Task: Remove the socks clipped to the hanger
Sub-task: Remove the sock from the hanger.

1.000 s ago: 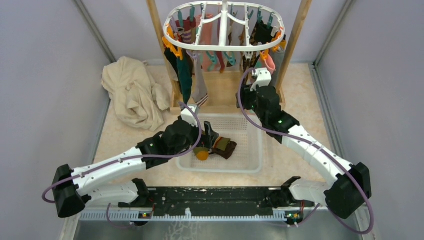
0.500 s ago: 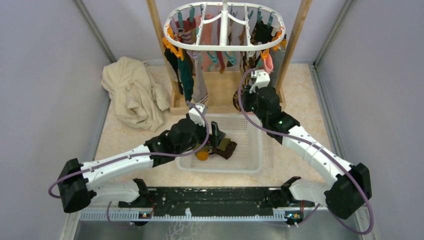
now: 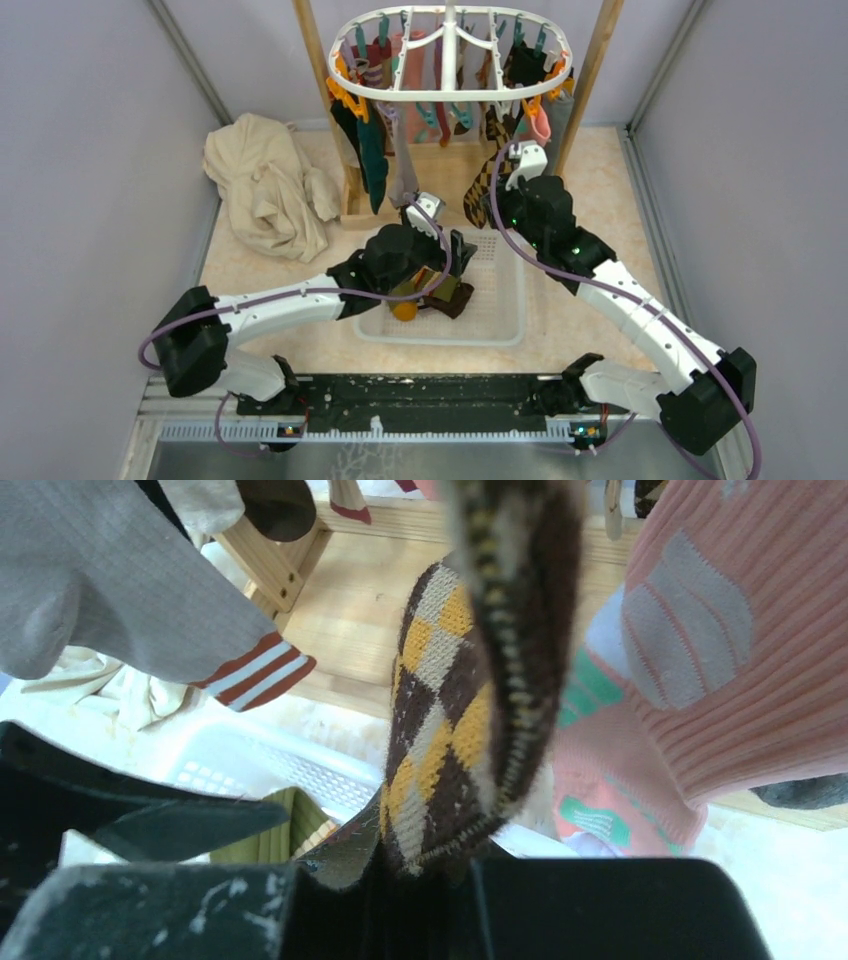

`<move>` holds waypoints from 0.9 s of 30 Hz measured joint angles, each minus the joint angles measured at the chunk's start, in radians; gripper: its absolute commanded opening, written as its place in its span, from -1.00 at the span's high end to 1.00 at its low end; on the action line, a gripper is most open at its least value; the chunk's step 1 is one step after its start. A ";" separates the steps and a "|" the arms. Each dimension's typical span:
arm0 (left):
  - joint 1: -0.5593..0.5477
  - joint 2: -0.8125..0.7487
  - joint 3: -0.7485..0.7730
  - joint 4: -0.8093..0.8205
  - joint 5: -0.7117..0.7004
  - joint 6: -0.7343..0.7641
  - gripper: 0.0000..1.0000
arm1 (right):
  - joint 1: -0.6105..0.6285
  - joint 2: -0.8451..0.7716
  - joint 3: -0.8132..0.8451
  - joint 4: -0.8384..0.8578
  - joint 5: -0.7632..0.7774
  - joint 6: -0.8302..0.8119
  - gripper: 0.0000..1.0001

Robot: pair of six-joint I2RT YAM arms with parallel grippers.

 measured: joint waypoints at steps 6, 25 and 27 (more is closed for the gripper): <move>0.005 0.142 0.102 0.060 -0.035 0.063 -0.98 | 0.000 -0.002 0.016 -0.024 -0.030 0.017 0.80; 0.005 0.341 0.254 0.114 -0.131 0.150 -0.98 | -0.028 -0.003 0.018 -0.037 -0.013 0.022 0.81; 0.005 0.343 0.252 0.129 -0.150 0.143 -0.90 | -0.028 -0.004 0.022 -0.041 -0.014 0.024 0.82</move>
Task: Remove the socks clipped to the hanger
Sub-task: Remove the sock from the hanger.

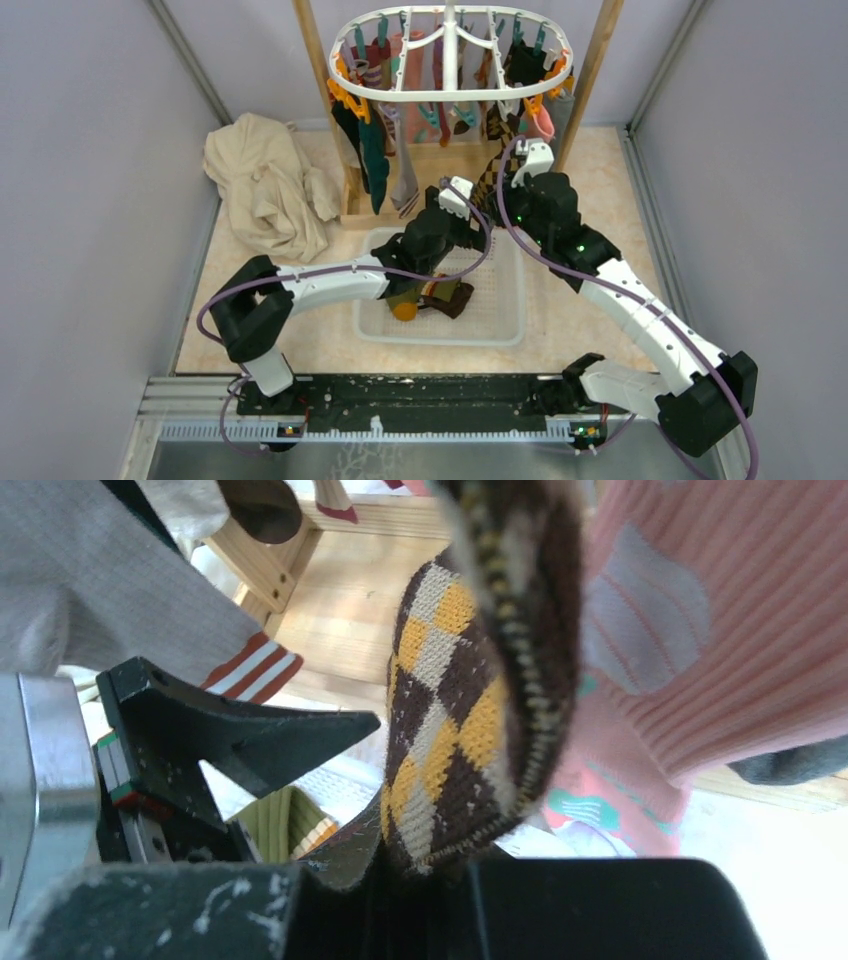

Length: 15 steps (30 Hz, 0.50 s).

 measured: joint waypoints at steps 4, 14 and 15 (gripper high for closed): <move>0.006 -0.001 -0.025 0.060 -0.018 -0.013 -0.26 | 0.008 0.000 0.000 -0.005 -0.042 0.013 0.82; 0.006 -0.011 -0.039 0.089 0.033 -0.056 1.00 | 0.015 0.000 0.000 -0.016 -0.091 0.021 0.81; 0.006 -0.017 -0.045 0.088 0.037 -0.059 1.00 | 0.015 0.000 0.000 -0.016 -0.092 0.021 0.77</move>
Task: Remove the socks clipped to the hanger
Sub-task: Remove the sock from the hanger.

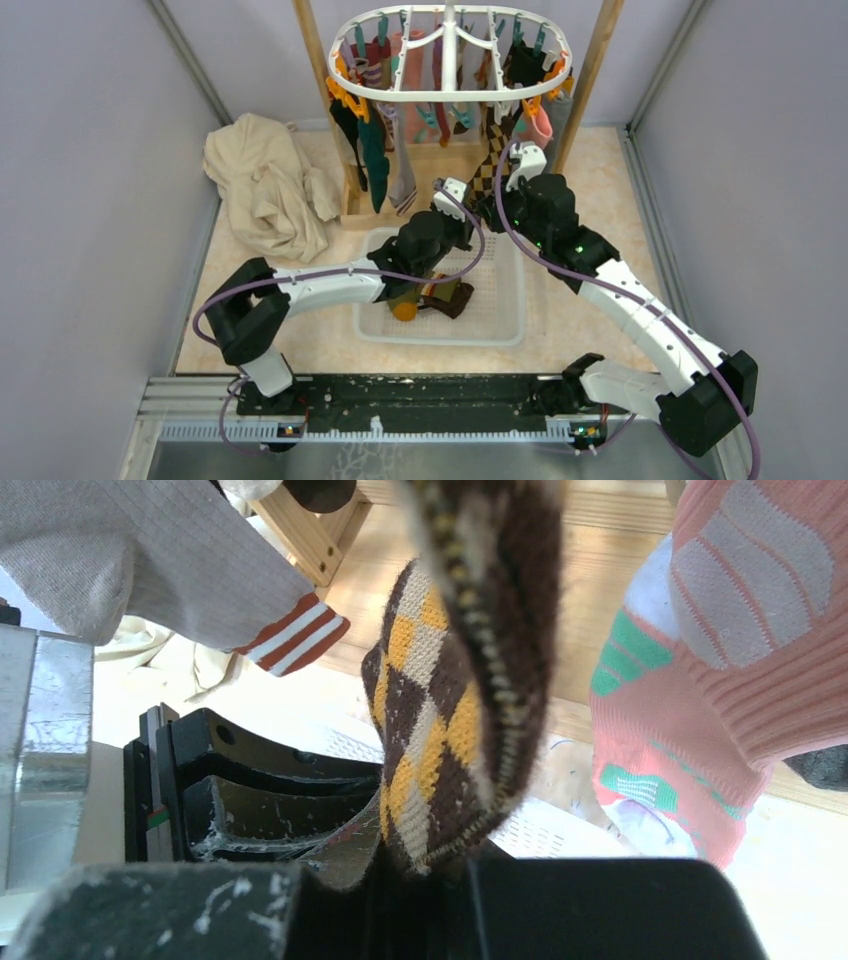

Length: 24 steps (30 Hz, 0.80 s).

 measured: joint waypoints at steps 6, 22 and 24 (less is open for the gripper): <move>0.000 -0.045 -0.040 -0.015 0.010 -0.016 1.00 | 0.000 0.000 0.000 -0.002 0.000 0.011 0.11; 0.000 -0.075 -0.045 -0.109 0.001 -0.029 1.00 | 0.000 -0.163 0.009 -0.161 0.052 -0.002 -0.20; 0.002 -0.072 -0.027 -0.161 -0.003 -0.043 1.00 | 0.000 -0.199 0.024 -0.170 0.039 -0.005 -0.20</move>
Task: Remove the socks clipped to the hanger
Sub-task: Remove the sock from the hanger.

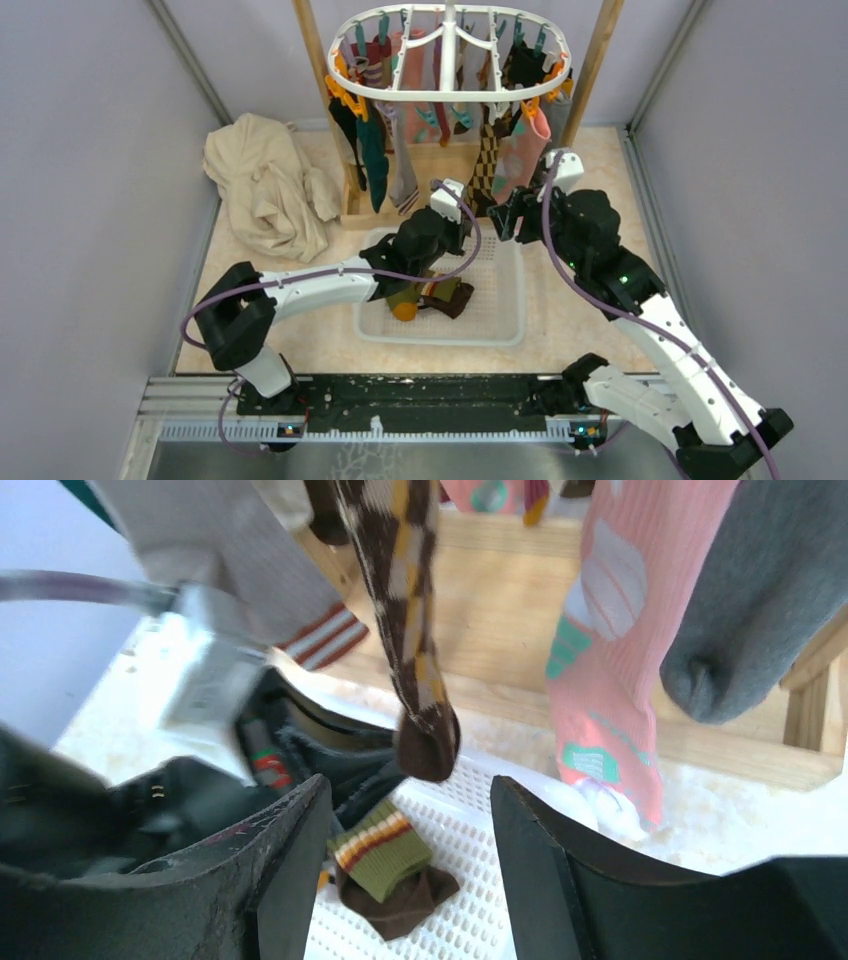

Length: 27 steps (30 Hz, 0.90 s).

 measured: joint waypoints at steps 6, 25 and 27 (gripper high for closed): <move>0.012 0.034 0.116 -0.160 0.018 -0.045 1.00 | 0.000 -0.051 0.050 0.046 -0.023 -0.001 -0.20; 0.021 0.028 0.180 -0.305 0.071 -0.085 1.00 | 0.000 0.277 0.382 0.205 0.073 -0.070 -0.20; 0.021 0.027 0.180 -0.310 0.074 -0.086 1.00 | 0.000 0.301 0.398 0.212 0.086 -0.081 -0.20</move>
